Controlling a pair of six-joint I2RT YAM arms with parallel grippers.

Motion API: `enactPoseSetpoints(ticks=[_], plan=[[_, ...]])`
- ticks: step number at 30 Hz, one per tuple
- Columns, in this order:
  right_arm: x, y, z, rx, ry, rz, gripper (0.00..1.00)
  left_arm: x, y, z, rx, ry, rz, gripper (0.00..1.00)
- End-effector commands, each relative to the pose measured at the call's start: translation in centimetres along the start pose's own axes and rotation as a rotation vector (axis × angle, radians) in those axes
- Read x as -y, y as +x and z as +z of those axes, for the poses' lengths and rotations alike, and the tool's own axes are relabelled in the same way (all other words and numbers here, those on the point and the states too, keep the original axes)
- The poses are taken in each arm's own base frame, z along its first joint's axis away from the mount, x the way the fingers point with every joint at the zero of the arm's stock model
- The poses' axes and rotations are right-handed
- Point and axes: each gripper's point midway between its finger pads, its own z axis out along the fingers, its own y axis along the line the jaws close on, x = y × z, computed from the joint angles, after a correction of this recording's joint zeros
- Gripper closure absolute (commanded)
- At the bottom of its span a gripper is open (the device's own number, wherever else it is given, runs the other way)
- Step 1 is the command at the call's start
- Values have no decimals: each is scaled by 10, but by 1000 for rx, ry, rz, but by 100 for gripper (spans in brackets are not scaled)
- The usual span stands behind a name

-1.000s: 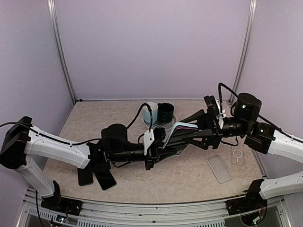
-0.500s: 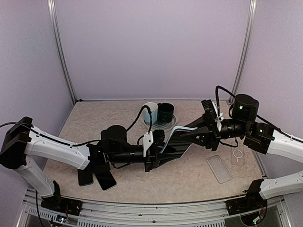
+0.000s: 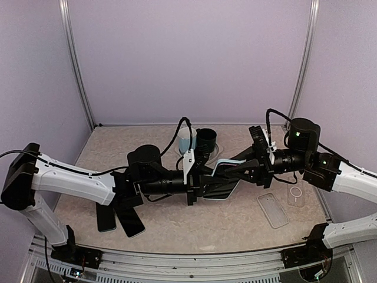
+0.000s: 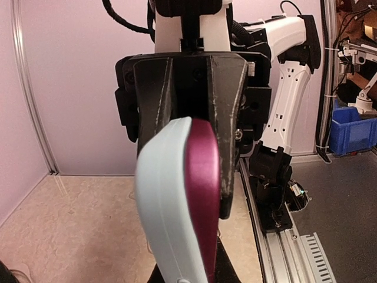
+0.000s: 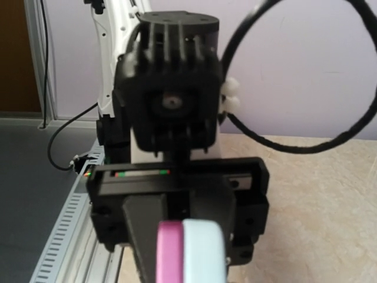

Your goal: Put the phone into the phone case

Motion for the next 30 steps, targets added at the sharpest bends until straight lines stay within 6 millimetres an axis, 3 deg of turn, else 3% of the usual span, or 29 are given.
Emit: enactPoseSetpoints(ticks=[1,2,5,6,9,18,30], plan=[[3,-17,-2,46,20,-55,100,-3,6,10,-25,-13,2,100],[4,-15,-2,36,26,-49,96,-4,5,10,-26,-21,10,100],[9,-4,-1,-13,54,-36,46,-12,12,7,-48,-73,50,100],[11,0,0,-32,63,-32,35,-15,15,5,-57,-92,70,100],[20,11,3,-91,93,-22,25,-25,23,3,-95,-158,134,100],[10,25,7,-171,9,-73,40,-26,28,1,-118,-171,169,100],[10,31,10,-206,-18,-74,85,-19,27,1,-110,-143,166,100]])
